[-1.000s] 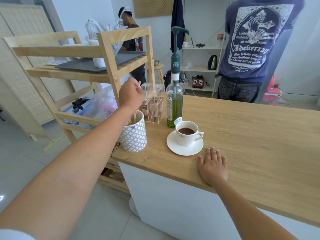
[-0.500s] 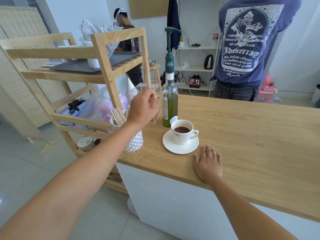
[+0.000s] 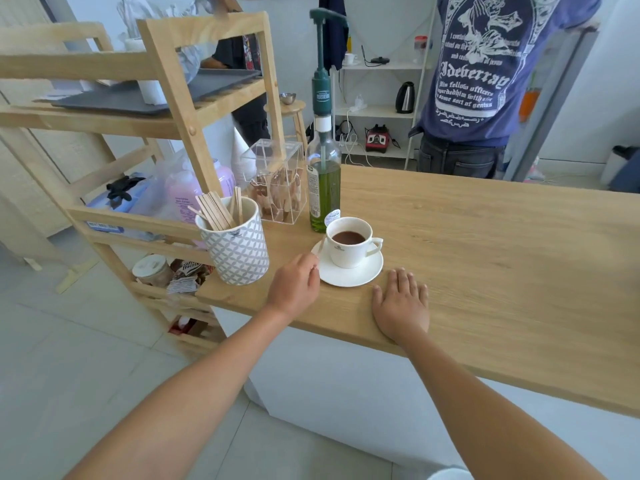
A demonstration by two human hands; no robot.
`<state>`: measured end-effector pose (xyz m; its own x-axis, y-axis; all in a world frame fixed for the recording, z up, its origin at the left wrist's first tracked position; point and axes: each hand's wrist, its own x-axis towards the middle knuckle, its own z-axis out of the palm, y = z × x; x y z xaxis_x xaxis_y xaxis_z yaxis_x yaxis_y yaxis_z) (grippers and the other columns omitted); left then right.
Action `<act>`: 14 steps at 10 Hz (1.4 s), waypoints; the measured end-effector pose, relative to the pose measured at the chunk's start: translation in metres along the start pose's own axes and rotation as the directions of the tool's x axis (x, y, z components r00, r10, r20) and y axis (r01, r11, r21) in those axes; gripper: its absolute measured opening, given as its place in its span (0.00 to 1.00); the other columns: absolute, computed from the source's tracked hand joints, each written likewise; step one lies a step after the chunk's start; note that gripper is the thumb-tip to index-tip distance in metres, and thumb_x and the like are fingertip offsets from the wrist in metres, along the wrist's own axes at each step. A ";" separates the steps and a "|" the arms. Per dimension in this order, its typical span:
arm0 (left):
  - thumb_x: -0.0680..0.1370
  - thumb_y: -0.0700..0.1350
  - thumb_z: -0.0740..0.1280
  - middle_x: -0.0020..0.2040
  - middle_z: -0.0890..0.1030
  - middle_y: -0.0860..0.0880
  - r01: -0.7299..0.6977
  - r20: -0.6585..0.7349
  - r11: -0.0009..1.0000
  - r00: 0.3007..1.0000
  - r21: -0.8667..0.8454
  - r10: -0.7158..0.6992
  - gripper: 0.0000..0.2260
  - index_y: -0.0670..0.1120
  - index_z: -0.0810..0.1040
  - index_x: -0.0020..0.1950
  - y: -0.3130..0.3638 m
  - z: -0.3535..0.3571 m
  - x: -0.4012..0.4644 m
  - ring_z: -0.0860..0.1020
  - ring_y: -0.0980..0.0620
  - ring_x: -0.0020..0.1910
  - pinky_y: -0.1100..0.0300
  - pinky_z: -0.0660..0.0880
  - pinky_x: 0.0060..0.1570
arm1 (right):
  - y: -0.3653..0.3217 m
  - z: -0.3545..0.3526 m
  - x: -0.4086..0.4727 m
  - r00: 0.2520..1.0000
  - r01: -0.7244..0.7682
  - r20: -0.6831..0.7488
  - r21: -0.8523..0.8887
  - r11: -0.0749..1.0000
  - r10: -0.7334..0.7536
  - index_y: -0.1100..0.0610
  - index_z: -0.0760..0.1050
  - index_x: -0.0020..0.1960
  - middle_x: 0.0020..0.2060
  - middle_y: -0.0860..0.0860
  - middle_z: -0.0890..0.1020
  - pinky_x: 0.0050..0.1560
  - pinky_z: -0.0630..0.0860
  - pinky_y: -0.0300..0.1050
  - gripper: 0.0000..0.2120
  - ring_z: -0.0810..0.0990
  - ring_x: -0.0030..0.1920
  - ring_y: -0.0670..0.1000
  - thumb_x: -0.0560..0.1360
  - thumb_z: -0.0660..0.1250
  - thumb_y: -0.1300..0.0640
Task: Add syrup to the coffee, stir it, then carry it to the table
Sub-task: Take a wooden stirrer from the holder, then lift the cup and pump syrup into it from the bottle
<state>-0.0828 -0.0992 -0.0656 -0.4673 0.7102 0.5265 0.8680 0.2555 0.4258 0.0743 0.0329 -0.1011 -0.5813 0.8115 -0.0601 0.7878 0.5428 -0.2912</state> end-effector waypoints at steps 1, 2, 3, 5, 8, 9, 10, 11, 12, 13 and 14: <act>0.75 0.36 0.64 0.42 0.80 0.43 0.025 0.025 1.000 0.999 0.003 -0.025 0.03 0.38 0.76 0.44 -0.002 0.009 -0.008 0.79 0.42 0.38 0.47 0.76 0.34 | 0.001 0.002 0.001 1.000 -0.005 -0.003 0.004 1.000 0.005 0.56 0.48 0.79 0.79 0.51 0.50 0.77 0.41 0.53 0.31 0.45 0.79 0.51 0.80 0.43 0.44; 0.75 0.38 0.66 0.43 0.82 0.44 0.021 0.053 0.999 0.998 0.026 -0.022 0.04 0.38 0.79 0.47 -0.005 0.014 -0.015 0.80 0.43 0.39 0.49 0.78 0.34 | 0.001 0.002 0.001 1.000 -0.008 -0.007 0.005 1.000 0.008 0.56 0.48 0.79 0.79 0.51 0.50 0.77 0.41 0.53 0.31 0.45 0.79 0.51 0.80 0.43 0.44; 0.75 0.40 0.67 0.47 0.84 0.46 0.041 0.084 0.998 0.995 0.053 -0.045 0.06 0.40 0.80 0.49 -0.005 0.016 -0.019 0.81 0.45 0.42 0.52 0.78 0.36 | 0.000 0.002 0.001 1.000 -0.007 -0.009 -0.001 1.000 0.007 0.56 0.48 0.79 0.79 0.51 0.50 0.77 0.41 0.53 0.31 0.45 0.79 0.51 0.80 0.43 0.44; 0.75 0.42 0.66 0.48 0.83 0.48 0.068 0.173 0.996 0.982 0.059 -0.077 0.08 0.42 0.80 0.52 -0.004 0.015 -0.020 0.80 0.47 0.44 0.51 0.77 0.39 | 0.001 0.002 0.001 1.000 0.001 -0.009 -0.001 1.000 -0.001 0.56 0.48 0.79 0.79 0.51 0.50 0.77 0.40 0.53 0.31 0.45 0.79 0.51 0.80 0.43 0.44; 0.77 0.51 0.66 0.58 0.80 0.51 0.037 0.275 0.996 0.960 0.077 -0.057 0.15 0.45 0.78 0.60 -0.007 0.004 -0.019 0.79 0.50 0.54 0.54 0.78 0.48 | 0.002 0.001 0.000 0.999 0.010 0.031 0.017 1.000 -0.011 0.56 0.46 0.79 0.79 0.51 0.48 0.77 0.39 0.53 0.30 0.43 0.79 0.51 0.81 0.42 0.44; 0.79 0.51 0.63 0.60 0.80 0.49 0.125 0.210 0.992 0.970 0.013 -0.124 0.16 0.45 0.77 0.63 -0.001 -0.006 -0.011 0.79 0.49 0.57 0.55 0.77 0.51 | 0.005 -0.006 0.004 0.999 0.020 0.036 0.111 0.994 -0.025 0.56 0.48 0.79 0.79 0.53 0.50 0.77 0.41 0.54 0.29 0.46 0.79 0.53 0.81 0.45 0.46; 0.81 0.55 0.56 0.64 0.78 0.49 0.485 0.177 0.847 0.873 -0.217 -0.455 0.20 0.46 0.75 0.66 0.005 -0.012 0.015 0.75 0.48 0.64 0.56 0.71 0.61 | 0.004 -0.022 0.015 0.999 -0.020 -0.015 0.409 0.912 0.029 0.57 0.53 0.78 0.77 0.57 0.56 0.76 0.51 0.55 0.27 0.55 0.77 0.57 0.81 0.50 0.51; 0.80 0.63 0.49 0.63 0.75 0.48 0.757 0.430 0.460 0.647 -0.464 -0.630 0.25 0.49 0.72 0.66 0.009 -0.015 0.046 0.72 0.45 0.64 0.52 0.69 0.62 | -0.001 -0.044 0.029 0.981 -0.108 -0.037 0.711 0.695 0.190 0.55 0.62 0.74 0.72 0.57 0.63 0.70 0.63 0.54 0.25 0.67 0.70 0.58 0.80 0.56 0.47; 0.79 0.65 0.45 0.76 0.61 0.42 0.785 0.595 0.250 0.601 -0.567 -0.534 0.34 0.45 0.57 0.77 0.014 -0.020 0.064 0.62 0.42 0.74 0.47 0.62 0.71 | -0.004 -0.063 0.043 0.984 -0.127 0.034 0.822 0.555 0.175 0.54 0.66 0.70 0.66 0.55 0.69 0.61 0.71 0.50 0.26 0.74 0.58 0.55 0.78 0.60 0.42; 0.75 0.71 0.41 0.79 0.51 0.43 0.801 0.677 0.154 0.577 -0.579 -0.456 0.40 0.44 0.51 0.78 0.019 -0.022 0.078 0.52 0.43 0.77 0.45 0.53 0.75 | -0.006 -0.075 0.056 0.981 -0.193 0.167 0.880 0.435 0.097 0.57 0.67 0.70 0.56 0.54 0.73 0.48 0.77 0.46 0.27 0.77 0.45 0.51 0.78 0.60 0.41; 0.71 0.75 0.38 0.79 0.48 0.46 0.823 0.719 0.099 0.541 -0.559 -0.436 0.46 0.45 0.49 0.78 0.019 -0.020 0.087 0.49 0.44 0.78 0.45 0.50 0.74 | -0.009 -0.082 0.063 0.953 -0.289 0.302 0.885 0.364 0.023 0.57 0.65 0.71 0.55 0.57 0.72 0.42 0.77 0.45 0.28 0.77 0.41 0.52 0.78 0.60 0.41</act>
<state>-0.1102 -0.0457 0.0035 -0.5102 0.7449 -0.4299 -0.3925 0.2430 0.8870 0.0470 0.0966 -0.0238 -0.5974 0.7204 -0.3525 0.2750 -0.2288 -0.9338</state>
